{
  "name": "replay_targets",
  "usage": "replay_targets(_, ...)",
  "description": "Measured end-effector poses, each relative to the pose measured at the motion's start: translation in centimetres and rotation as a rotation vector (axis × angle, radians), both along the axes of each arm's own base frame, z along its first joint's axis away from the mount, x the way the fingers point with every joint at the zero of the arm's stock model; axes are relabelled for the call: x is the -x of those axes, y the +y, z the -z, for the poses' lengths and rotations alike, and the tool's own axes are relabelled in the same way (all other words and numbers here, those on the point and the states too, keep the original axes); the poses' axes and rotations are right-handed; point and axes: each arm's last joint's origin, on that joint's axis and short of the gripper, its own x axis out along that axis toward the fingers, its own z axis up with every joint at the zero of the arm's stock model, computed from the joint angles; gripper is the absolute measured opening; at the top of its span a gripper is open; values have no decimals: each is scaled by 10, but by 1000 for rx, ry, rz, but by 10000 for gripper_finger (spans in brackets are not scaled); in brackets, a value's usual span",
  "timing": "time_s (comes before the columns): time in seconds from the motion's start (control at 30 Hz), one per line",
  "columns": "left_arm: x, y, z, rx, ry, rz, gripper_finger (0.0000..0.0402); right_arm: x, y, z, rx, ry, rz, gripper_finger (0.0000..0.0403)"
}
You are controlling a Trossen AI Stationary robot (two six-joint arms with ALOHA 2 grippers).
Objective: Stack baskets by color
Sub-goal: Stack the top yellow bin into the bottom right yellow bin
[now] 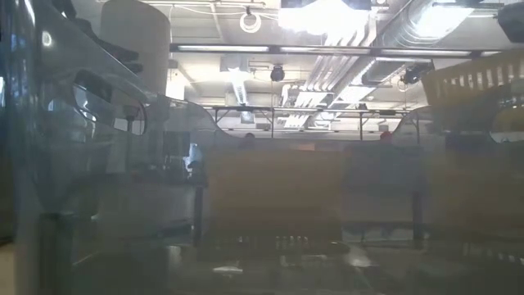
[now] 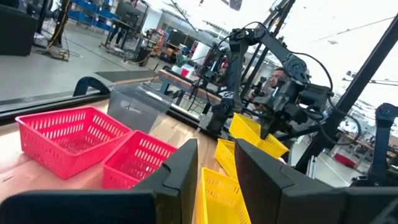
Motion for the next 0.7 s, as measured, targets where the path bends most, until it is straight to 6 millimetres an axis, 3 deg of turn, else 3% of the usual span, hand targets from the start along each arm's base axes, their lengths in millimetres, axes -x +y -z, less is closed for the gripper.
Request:
replay_targets(0.5, 0, 0, 0, 1, 1, -2, 94, -4, 4, 2, -30, -44, -30, 0)
replay_targets(0.7, 0, 0, 0, 1, 1, -2, 94, -2, 2, 17, -29, -34, -21, 0)
